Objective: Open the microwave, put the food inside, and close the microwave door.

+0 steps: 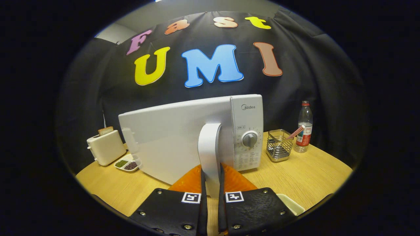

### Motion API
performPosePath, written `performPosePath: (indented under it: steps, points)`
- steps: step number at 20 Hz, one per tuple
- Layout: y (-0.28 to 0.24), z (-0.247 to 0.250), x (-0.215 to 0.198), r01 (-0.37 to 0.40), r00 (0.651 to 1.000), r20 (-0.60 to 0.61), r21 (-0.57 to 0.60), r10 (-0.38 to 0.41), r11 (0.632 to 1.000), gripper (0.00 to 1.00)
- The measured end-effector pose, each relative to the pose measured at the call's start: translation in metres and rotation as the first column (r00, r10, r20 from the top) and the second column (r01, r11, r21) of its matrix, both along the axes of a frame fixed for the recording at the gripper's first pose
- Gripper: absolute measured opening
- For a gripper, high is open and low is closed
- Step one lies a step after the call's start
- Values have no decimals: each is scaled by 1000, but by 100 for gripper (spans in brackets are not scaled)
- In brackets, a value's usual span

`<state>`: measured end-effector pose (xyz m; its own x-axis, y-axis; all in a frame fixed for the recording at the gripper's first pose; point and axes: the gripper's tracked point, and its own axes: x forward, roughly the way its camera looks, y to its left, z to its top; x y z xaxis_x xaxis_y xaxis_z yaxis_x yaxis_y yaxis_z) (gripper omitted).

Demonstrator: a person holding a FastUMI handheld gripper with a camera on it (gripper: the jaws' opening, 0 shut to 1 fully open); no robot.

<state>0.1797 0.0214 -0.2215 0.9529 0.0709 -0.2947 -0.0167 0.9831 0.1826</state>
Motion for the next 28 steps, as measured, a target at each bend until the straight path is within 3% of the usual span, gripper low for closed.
performPosePath:
  steps: [11,18,28]
  points:
    - [80,13,-86,-154,988,25,5,154,988,13]
    - [156,23,-128,-192,978,85,-8,192,981,12]
    - [242,30,-148,-40,981,187,-99,58,994,12]
